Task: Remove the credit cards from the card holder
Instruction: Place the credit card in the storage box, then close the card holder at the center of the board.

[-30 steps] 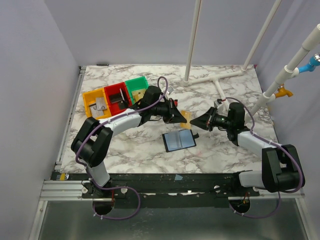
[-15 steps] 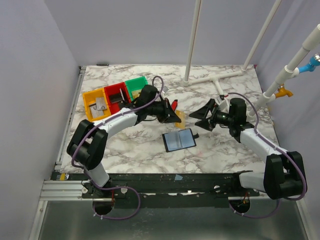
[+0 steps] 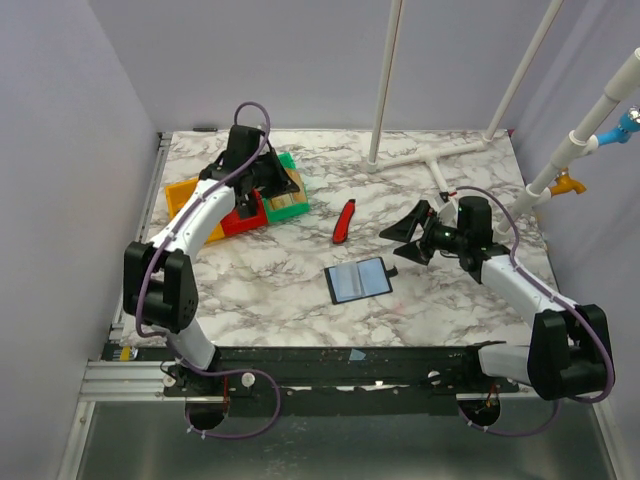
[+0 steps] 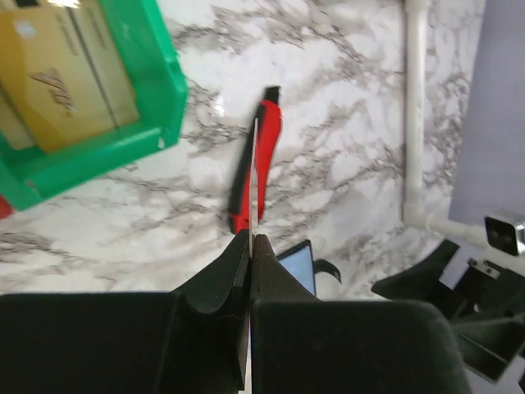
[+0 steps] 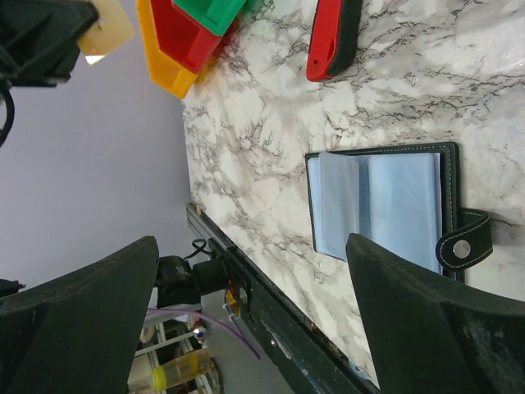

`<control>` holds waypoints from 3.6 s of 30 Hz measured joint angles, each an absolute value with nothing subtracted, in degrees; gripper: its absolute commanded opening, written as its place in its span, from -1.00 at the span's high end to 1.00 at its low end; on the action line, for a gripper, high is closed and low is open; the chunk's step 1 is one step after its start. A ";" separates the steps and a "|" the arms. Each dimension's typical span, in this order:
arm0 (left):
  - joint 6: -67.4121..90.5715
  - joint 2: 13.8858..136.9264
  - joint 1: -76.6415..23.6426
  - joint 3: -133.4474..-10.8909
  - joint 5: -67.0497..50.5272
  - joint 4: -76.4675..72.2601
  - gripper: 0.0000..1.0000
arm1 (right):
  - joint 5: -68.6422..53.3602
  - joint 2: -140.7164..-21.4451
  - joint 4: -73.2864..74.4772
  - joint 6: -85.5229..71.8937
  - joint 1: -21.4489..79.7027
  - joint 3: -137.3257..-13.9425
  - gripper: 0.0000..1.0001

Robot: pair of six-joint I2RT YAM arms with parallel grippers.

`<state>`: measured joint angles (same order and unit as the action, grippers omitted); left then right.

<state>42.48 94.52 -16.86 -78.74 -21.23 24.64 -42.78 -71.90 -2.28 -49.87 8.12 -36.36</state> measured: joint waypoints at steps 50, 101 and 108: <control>34.81 127.55 -10.59 -114.39 -10.85 43.20 -0.69 | -42.63 -68.88 3.14 -47.88 8.12 -38.20 -1.00; 39.62 81.38 -28.38 -57.32 -13.04 26.06 -0.95 | -16.25 -73.65 11.20 -38.89 27.64 -43.77 -1.00; 44.21 82.65 -32.53 -50.02 -16.03 19.07 -0.73 | -11.55 -77.65 12.56 -37.67 29.67 -44.64 -1.00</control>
